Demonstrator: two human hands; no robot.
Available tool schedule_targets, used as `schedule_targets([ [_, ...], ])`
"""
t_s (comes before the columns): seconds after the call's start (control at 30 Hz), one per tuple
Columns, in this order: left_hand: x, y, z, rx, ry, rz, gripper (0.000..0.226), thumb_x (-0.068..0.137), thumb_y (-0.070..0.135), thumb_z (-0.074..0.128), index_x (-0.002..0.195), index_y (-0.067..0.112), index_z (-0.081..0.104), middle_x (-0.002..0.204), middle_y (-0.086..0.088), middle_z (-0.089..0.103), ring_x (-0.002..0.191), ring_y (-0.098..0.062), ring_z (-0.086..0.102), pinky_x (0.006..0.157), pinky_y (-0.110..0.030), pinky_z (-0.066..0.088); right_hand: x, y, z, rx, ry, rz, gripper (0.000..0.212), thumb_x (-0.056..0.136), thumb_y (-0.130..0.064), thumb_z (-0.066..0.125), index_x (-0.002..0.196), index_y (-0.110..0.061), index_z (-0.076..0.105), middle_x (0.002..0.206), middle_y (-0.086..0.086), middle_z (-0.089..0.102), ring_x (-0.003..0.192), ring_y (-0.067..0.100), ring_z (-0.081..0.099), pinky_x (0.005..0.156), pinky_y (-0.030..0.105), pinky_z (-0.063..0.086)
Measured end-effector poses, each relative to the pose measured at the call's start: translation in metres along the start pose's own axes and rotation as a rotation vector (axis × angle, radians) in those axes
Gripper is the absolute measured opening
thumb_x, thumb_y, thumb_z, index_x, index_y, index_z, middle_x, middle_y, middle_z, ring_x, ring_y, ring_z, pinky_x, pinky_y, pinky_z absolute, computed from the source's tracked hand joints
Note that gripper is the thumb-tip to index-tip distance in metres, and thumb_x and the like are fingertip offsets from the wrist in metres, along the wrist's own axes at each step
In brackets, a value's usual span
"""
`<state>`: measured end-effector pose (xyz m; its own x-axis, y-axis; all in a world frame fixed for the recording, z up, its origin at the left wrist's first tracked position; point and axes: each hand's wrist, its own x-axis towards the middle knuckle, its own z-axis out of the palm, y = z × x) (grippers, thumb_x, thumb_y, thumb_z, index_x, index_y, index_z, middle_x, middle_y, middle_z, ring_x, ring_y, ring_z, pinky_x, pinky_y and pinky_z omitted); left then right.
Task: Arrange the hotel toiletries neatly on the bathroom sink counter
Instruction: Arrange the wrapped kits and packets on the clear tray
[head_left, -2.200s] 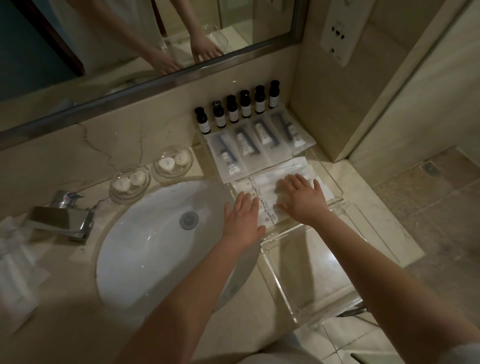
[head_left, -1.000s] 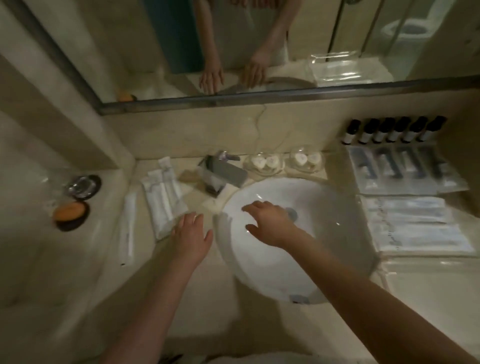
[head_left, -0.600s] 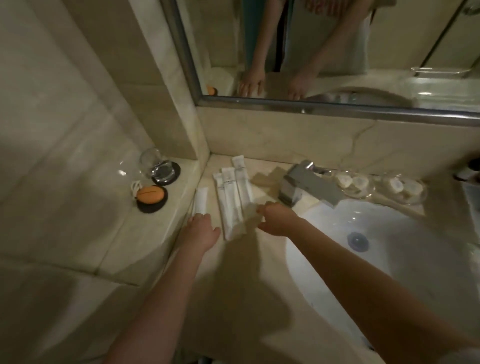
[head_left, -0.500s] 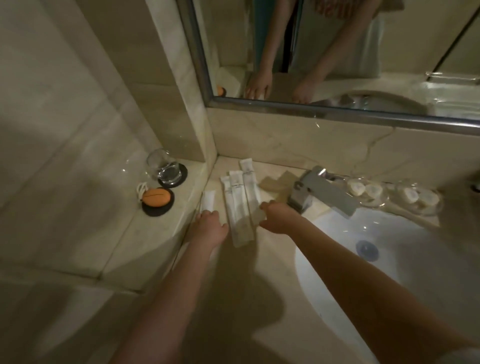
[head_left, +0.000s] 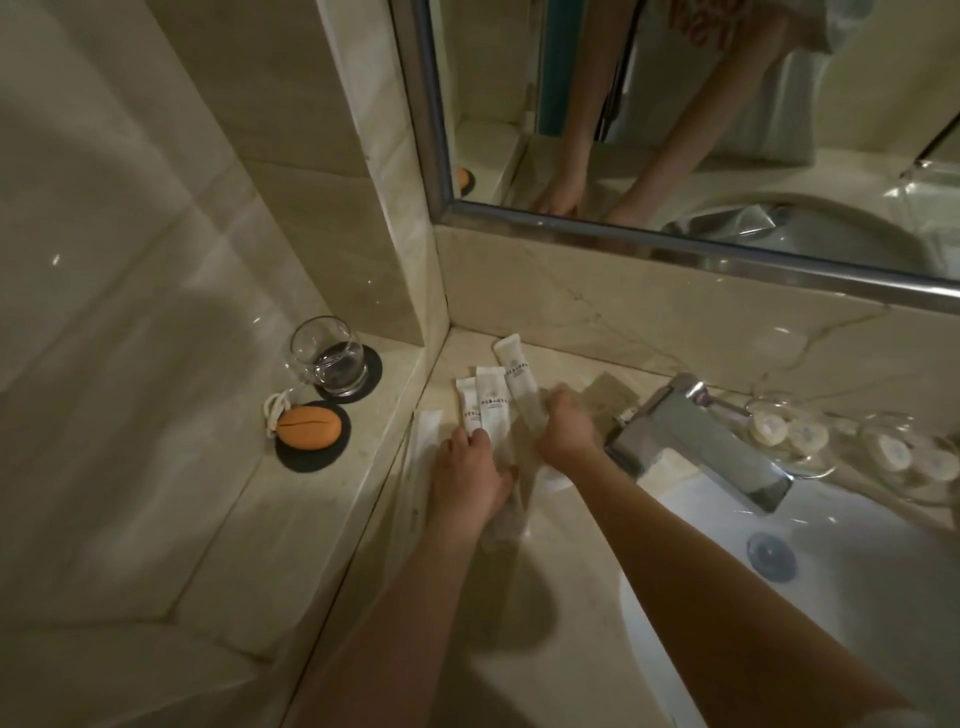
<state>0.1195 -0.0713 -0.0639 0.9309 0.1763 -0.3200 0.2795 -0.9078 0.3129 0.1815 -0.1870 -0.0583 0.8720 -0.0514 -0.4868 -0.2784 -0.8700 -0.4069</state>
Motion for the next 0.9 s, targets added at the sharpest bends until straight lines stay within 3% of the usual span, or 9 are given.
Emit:
schedule_targets([
  [0.13,0.012,0.015,0.003,0.002,-0.011,-0.121,0.056,0.085,0.042,0.058,0.126,0.007,0.044,0.134,-0.013,0.043,0.121,-0.031,0.042,0.103,-0.041,0.037,0.003,0.008,-0.014,0.164,-0.014,0.041,0.025,0.09,-0.012,0.05,0.113,-0.004,0.054,0.109,0.015,0.063,0.1,0.031,0.061,0.072,0.033,0.046],
  [0.23,0.017,0.022,0.004,0.019,0.014,-0.223,0.054,0.086,0.034,0.059,0.128,0.005,0.041,0.133,-0.016,0.046,0.12,-0.032,0.044,0.1,-0.04,0.039,-0.008,0.017,-0.024,0.402,0.05,0.007,0.019,0.09,-0.009,0.041,0.104,-0.008,0.053,0.092,0.012,0.06,0.084,0.031,0.06,0.066,0.035,0.047],
  [0.33,0.021,0.026,0.003,-0.003,0.006,-0.284,0.043,0.087,0.032,0.057,0.121,0.007,0.052,0.127,-0.015,0.052,0.117,-0.032,0.048,0.098,-0.043,0.044,-0.026,0.026,-0.028,0.496,0.093,-0.061,0.009,0.089,-0.01,0.042,0.093,-0.01,0.05,0.08,0.009,0.057,0.076,0.033,0.059,0.067,0.044,0.05],
  [0.5,0.022,0.029,-0.011,-0.181,-0.08,-0.274,0.04,0.082,0.03,0.061,0.116,0.008,0.06,0.117,-0.014,0.06,0.109,-0.032,0.057,0.094,-0.041,0.05,-0.054,0.033,-0.034,0.532,0.098,-0.153,0.008,0.089,-0.01,0.043,0.089,-0.013,0.05,0.077,0.005,0.054,0.069,0.024,0.053,0.062,0.036,0.044],
  [0.6,0.015,0.028,-0.018,-0.309,-0.042,-0.237,0.04,0.076,0.03,0.056,0.113,0.016,0.059,0.106,-0.01,0.066,0.095,-0.035,0.064,0.081,-0.039,0.056,-0.07,0.042,-0.038,0.549,0.125,-0.17,0.012,0.087,-0.008,0.04,0.087,-0.016,0.049,0.077,0.003,0.055,0.064,0.016,0.048,0.053,0.027,0.036],
  [0.7,0.005,0.031,-0.024,-0.492,0.001,-0.224,0.038,0.08,0.023,0.052,0.118,0.019,0.056,0.106,-0.008,0.065,0.091,-0.033,0.064,0.078,-0.041,0.057,-0.087,0.054,-0.039,0.613,0.119,-0.174,0.012,0.085,-0.008,0.039,0.086,-0.015,0.049,0.076,0.003,0.054,0.067,0.019,0.048,0.056,0.027,0.036],
  [0.8,-0.018,0.038,-0.032,-0.654,0.059,-0.182,0.037,0.081,0.022,0.051,0.117,0.019,0.053,0.107,-0.006,0.063,0.085,-0.026,0.065,0.07,-0.036,0.057,-0.106,0.07,-0.041,0.635,0.122,-0.18,0.008,0.087,-0.021,0.049,0.09,-0.014,0.052,0.078,0.003,0.056,0.071,0.019,0.051,0.064,0.032,0.041],
  [0.9,-0.048,0.046,-0.034,-0.815,0.085,-0.158,0.026,0.09,0.012,0.052,0.115,0.012,0.047,0.104,-0.005,0.059,0.076,-0.019,0.065,0.055,-0.027,0.046,-0.127,0.092,-0.042,0.684,0.172,-0.172,0.027,0.089,-0.043,0.051,0.084,-0.017,0.056,0.078,0.004,0.06,0.074,0.021,0.056,0.068,0.038,0.046],
])
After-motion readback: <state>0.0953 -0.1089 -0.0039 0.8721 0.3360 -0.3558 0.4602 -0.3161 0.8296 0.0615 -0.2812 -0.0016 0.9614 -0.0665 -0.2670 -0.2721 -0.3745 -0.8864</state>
